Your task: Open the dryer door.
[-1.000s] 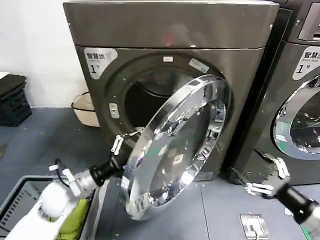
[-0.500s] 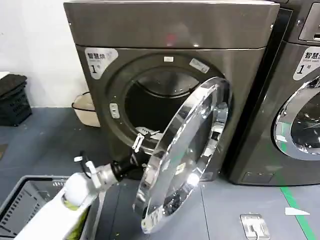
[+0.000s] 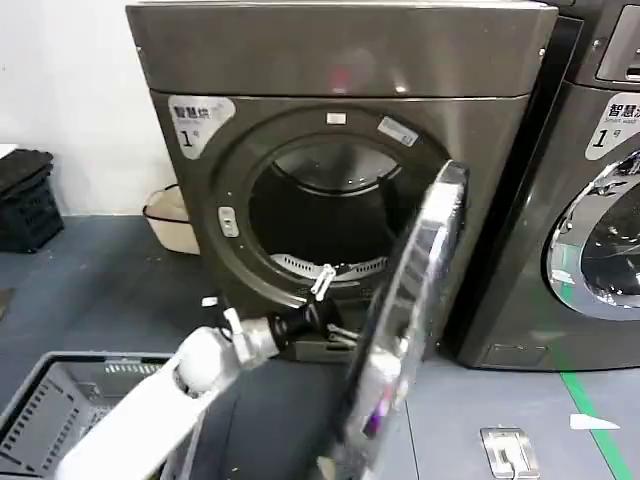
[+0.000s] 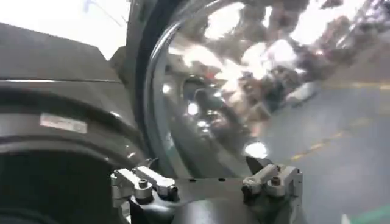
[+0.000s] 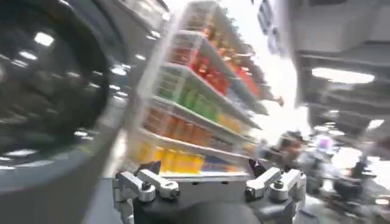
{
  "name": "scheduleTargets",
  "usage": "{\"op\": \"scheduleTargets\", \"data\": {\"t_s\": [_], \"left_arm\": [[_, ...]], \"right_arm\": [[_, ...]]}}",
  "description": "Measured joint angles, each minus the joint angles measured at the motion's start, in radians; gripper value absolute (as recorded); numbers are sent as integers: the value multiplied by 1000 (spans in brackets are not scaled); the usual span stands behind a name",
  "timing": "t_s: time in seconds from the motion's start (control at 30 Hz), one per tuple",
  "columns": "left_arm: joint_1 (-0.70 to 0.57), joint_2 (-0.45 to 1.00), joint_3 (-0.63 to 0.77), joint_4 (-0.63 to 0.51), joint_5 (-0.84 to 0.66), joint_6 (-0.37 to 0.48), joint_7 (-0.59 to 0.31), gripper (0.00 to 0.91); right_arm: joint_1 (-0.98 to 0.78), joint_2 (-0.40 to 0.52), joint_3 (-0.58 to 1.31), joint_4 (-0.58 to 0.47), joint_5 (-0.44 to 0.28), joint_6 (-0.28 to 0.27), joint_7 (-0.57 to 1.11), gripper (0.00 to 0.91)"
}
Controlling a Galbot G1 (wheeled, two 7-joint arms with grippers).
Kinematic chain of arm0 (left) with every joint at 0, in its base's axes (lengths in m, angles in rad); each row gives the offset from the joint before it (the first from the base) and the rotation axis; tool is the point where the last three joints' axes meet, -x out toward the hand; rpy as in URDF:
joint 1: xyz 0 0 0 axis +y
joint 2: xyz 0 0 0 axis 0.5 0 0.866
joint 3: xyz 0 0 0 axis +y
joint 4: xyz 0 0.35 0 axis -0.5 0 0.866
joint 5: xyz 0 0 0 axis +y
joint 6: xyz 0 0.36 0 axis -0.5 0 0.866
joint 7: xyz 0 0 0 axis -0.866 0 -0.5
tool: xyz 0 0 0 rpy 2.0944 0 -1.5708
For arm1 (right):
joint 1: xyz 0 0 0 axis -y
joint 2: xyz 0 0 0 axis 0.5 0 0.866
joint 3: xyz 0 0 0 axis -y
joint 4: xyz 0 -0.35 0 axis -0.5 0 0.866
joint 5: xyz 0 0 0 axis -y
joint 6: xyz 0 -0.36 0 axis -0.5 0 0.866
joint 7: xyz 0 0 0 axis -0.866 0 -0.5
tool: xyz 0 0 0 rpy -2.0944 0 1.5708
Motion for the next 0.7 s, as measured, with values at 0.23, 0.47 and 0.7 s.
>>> {"op": "scheduleTargets", "data": {"t_s": [0.23,0.47,0.7], "left_arm": [[-57,-49,62,39,15,11,-15,907],[-113,-111,124,72,32,27,-28,907],[-185,-169,215,135,37,24,-35,907]], "right_arm": [[12,-44,71,-141,-69,-26,58,907],[17,-47,93,-168,-70,-37,58,907],[21,-46,114,-165,-66,-58,57,907]]}}
